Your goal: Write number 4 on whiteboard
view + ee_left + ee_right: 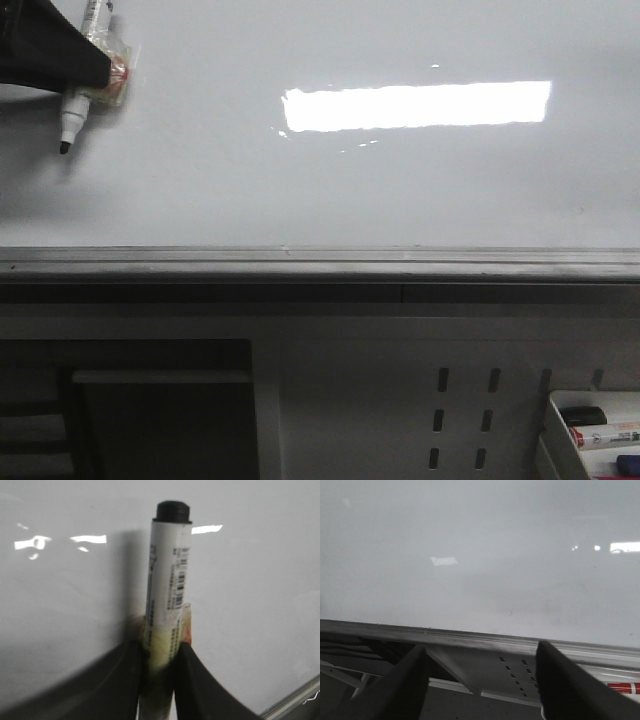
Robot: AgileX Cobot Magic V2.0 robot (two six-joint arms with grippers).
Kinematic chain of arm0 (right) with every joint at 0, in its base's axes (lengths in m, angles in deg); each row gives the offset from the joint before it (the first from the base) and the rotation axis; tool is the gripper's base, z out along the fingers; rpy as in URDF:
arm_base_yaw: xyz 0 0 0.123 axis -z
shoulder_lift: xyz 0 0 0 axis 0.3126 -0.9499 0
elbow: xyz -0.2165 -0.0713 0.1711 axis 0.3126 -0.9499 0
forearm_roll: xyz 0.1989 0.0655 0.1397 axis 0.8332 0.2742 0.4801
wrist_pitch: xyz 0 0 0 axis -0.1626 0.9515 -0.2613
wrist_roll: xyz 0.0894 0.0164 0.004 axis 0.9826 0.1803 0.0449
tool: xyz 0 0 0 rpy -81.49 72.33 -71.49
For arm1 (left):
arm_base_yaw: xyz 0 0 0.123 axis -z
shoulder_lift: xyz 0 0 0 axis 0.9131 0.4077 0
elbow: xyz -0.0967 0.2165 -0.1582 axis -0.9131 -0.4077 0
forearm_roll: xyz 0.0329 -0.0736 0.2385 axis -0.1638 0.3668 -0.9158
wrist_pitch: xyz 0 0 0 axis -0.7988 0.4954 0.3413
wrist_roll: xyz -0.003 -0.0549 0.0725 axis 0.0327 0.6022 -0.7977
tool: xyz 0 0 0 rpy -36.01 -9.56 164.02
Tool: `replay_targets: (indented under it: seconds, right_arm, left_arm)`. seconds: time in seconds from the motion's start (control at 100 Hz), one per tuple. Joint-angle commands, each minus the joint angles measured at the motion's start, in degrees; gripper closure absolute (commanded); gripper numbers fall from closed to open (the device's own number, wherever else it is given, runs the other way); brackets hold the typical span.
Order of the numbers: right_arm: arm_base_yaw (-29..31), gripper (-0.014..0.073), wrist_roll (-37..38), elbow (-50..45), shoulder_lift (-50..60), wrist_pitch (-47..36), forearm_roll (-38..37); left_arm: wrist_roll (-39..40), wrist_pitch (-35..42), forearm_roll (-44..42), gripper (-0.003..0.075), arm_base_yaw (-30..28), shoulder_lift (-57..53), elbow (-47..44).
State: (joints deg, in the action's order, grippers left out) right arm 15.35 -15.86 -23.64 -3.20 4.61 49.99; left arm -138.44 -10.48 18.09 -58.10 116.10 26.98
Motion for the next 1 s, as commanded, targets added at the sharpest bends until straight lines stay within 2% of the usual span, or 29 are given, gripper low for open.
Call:
replay_targets:
  seconds: [0.0, 0.12, 0.23, 0.4, 0.48, 0.59, 0.73, 0.87, 0.99]
  right_arm:
    - [0.2, 0.0179, -1.0, 2.1, -0.5, -2.8, 1.1]
    - [0.2, 0.0179, -3.5, 2.1, -0.8, -1.2, 2.6]
    - [0.2, 0.0179, -12.6, 2.1, -2.7, 2.4, 12.1]
    - [0.2, 0.0179, -31.8, 2.3, -8.3, 11.5, 32.0]
    - [0.2, 0.0179, -35.3, 3.7, -11.4, 15.8, 36.2]
    - [0.2, 0.0179, -36.0, 7.4, -14.7, 20.4, 36.4]
    - [0.2, 0.0179, -36.1, 12.5, -19.4, 25.4, 36.4]
    - [0.2, 0.0179, -36.4, 16.8, -24.4, 31.7, 36.2]
    - [0.1, 0.0179, -36.4, 20.0, -27.6, 34.8, 35.8]
  left_arm:
    - [-2.4, -3.0, 1.2, 0.0741, 0.3, -2.4, 2.1]
    - [-7.0, -7.9, -0.1, 0.0741, 1.0, -4.3, 2.1]
    - [-9.2, -10.8, -4.0, 0.0741, 4.7, -5.8, 2.1]
    - [-9.1, -9.5, -13.6, 0.0741, 16.4, -6.3, 2.1]
    - [-8.8, -7.0, -17.9, 0.0741, 22.6, -6.3, 2.1]
    - [-6.7, -2.2, -22.6, 0.0741, 29.8, -6.3, 2.1]
    - [-5.4, 3.0, -24.9, 0.0741, 36.0, -6.3, 2.1]
    - [-5.4, 6.3, -24.9, 0.0741, 38.9, -6.0, 2.1]
    - [-5.4, 7.2, -24.9, 0.0741, 39.0, -5.0, 2.1]
